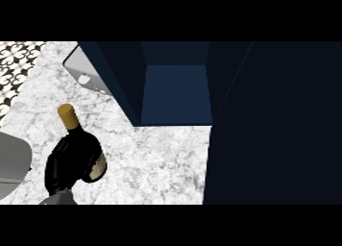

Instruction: Pick up the wine, place it into the cabinet and close the cabinet

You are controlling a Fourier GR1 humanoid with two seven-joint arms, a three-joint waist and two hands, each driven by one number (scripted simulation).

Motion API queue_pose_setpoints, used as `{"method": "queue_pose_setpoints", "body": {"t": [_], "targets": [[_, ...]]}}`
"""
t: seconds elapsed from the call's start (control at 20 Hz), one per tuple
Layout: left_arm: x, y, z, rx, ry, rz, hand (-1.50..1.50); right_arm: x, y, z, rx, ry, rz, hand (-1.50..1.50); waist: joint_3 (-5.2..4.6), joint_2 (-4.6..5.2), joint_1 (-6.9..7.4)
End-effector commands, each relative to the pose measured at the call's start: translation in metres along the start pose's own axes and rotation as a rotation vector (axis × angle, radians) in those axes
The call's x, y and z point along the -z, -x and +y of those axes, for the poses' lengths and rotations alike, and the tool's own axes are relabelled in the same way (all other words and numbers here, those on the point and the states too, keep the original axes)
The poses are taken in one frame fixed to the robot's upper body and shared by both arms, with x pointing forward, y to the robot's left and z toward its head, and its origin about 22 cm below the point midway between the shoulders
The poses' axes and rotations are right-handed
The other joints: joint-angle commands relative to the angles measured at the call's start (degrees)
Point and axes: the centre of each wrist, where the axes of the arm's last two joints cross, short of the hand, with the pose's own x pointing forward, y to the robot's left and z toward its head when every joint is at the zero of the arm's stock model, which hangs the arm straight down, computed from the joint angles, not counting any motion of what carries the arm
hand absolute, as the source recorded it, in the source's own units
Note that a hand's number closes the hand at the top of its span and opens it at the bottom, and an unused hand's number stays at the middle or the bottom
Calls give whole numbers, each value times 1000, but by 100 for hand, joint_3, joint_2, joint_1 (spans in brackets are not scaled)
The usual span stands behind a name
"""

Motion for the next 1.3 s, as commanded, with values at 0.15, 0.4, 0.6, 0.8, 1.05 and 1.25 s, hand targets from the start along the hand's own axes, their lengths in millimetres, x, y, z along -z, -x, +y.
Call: {"method": "queue_pose_setpoints", "body": {"t": [0.15, 0.4, 0.6, 0.8, 1.05, 1.25], "targets": [[-18, 0, -12, -37, 104, -85, 150, -37, -41, 5, 46, -27, -89, -150, -5, -22, 1], [-26, -1, -20, -113, 239, -150, 150, -33, -44, 5, 52, -7, -96, -150, -12, -17, 9], [-35, -23, -37, -152, 308, -149, 150, -27, -34, 1, 44, -11, -109, -150, 0, -19, 52], [-44, -33, -63, -138, 357, -165, 150, -29, -38, 5, 47, -19, -99, -150, -3, -14, 32], [-44, -75, -109, -122, 375, -173, 150, -21, -30, 2, 59, -16, -94, -150, 2, -16, 31], [-48, -74, -133, -93, 382, -174, 150, -35, -35, -10, 31, -35, -97, -150, 5, -3, -32]]}}
